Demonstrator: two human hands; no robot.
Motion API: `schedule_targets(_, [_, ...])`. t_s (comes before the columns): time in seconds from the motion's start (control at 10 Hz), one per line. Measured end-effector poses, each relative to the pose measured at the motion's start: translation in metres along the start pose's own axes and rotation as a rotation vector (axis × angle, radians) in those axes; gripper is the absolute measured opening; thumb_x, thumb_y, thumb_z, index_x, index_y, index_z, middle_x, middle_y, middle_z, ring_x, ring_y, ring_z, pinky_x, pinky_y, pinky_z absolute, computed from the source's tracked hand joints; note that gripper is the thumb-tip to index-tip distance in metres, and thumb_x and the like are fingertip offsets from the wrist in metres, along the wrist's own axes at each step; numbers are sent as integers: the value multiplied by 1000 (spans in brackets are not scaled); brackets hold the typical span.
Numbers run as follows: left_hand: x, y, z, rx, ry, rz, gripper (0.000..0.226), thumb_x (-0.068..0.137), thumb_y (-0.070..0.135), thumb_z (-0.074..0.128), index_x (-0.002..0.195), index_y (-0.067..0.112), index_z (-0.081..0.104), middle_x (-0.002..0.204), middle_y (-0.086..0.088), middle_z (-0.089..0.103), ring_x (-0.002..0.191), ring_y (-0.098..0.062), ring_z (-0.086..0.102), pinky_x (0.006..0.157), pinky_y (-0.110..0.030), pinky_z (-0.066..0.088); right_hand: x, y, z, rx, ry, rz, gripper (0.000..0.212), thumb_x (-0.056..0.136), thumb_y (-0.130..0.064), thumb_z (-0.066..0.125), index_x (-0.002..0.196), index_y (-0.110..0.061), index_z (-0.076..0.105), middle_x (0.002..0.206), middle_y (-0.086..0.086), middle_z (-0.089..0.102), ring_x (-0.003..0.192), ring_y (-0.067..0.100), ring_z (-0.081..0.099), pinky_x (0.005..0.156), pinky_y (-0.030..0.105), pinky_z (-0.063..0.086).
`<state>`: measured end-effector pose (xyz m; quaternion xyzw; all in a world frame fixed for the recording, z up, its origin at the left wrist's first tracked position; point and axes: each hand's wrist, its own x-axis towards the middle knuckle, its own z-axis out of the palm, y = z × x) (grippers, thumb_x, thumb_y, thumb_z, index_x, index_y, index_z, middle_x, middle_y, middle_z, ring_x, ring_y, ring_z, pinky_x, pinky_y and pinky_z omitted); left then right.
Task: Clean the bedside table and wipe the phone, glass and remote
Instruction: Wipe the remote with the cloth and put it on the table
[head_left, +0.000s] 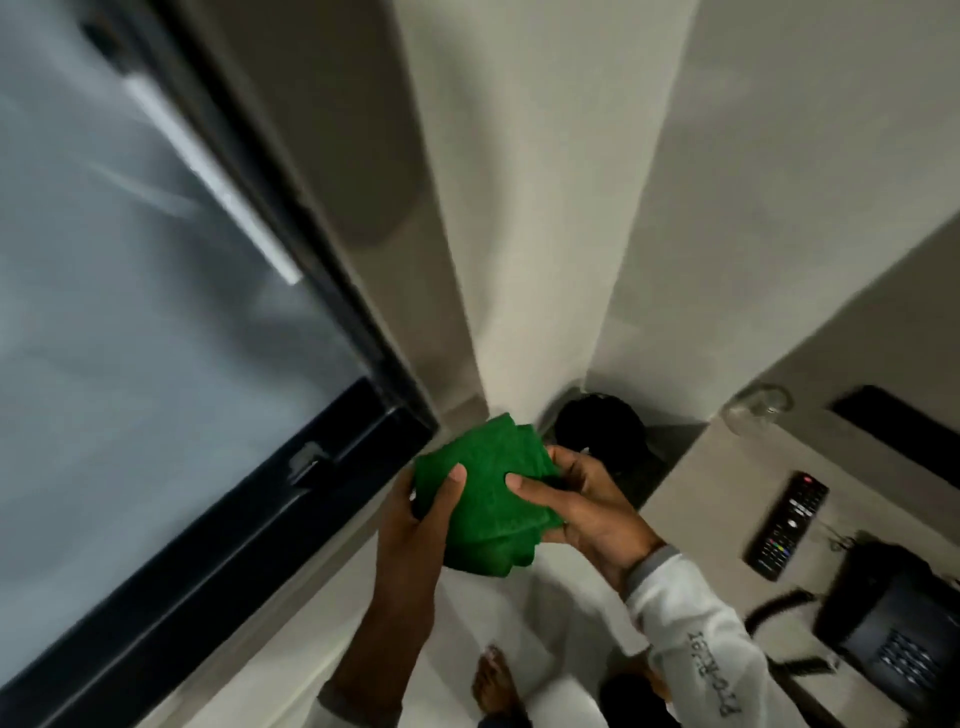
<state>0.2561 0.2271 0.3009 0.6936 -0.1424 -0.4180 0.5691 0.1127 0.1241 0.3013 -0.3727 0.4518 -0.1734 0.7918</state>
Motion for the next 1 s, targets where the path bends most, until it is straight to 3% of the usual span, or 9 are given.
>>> schedule_targets(0.2, [39, -4, -74, 25, 262, -3, 38, 91, 5, 71, 127, 1, 58, 124, -22, 68, 113, -39, 68, 98, -57, 56, 58, 23, 91, 164, 88, 131, 40, 82, 2, 77, 118, -2, 63, 113, 18, 75, 99, 30, 75, 74, 39, 64])
schedule_targets(0.3, [56, -10, -91, 270, 296, 103, 56, 88, 3, 73, 139, -1, 51, 133, -26, 61, 123, -38, 61, 99, -38, 52, 93, 35, 115, 234, 145, 147, 32, 83, 16, 65, 106, -6, 66, 99, 15, 76, 86, 28, 74, 65, 34, 64])
schedule_targets(0.4, [62, -18, -92, 483, 201, 281, 71, 93, 46, 60, 146, 2, 44, 135, -18, 55, 118, -25, 58, 93, -30, 50, 123, 48, 132, 153, 347, 91, 33, 79, 17, 70, 85, -14, 62, 103, 22, 74, 91, 36, 72, 77, 45, 64])
schedule_targets(0.5, [76, -32, -88, 964, 165, 292, 48, 99, 31, 59, 143, 14, 53, 142, -17, 49, 124, -32, 59, 93, -43, 57, 141, 56, 138, -13, 600, 66, 37, 64, 3, 89, 74, -19, 61, 109, 23, 74, 103, 39, 71, 99, 48, 57])
schedule_targets(0.6, [85, -37, -89, 1271, 106, 220, 50, 99, 40, 56, 146, 25, 50, 149, -13, 43, 130, -30, 50, 93, -44, 55, 151, 54, 134, -227, 630, 75, 32, 61, -15, 96, 72, -21, 66, 103, 13, 77, 100, 31, 72, 97, 33, 57])
schedule_targets(0.7, [88, -30, -91, 1472, 100, 235, 53, 96, 52, 55, 143, 28, 52, 152, -18, 40, 133, -36, 46, 99, -46, 46, 148, 46, 121, -453, 512, 97, 22, 70, -25, 90, 88, -18, 78, 105, 9, 78, 104, 27, 72, 96, 30, 56])
schedule_targets(0.8, [82, -11, -84, 1609, 54, 196, 58, 93, 60, 52, 142, 31, 49, 155, -17, 26, 138, -36, 35, 107, -48, 39, 128, 28, 99, -581, 344, 95, 25, 83, -16, 77, 108, -12, 78, 110, 10, 74, 105, 23, 66, 100, 38, 55])
schedule_targets(0.9, [74, 10, -82, 1676, 38, 223, 72, 91, 59, 54, 151, 25, 35, 155, -17, 24, 137, -36, 35, 108, -49, 38, 95, 6, 70, -749, 227, 44, 30, 90, -16, 73, 119, -9, 73, 120, 11, 71, 112, 23, 65, 97, 25, 47])
schedule_targets(1.0, [51, 27, -61, 1689, -14, 279, 76, 92, 54, 56, 154, 21, 29, 152, -17, 33, 136, -35, 39, 108, -50, 38, 46, -24, 35, -929, 266, -11, 44, 92, -25, 71, 134, -13, 63, 135, 12, 65, 127, 28, 61, 109, 29, 44])
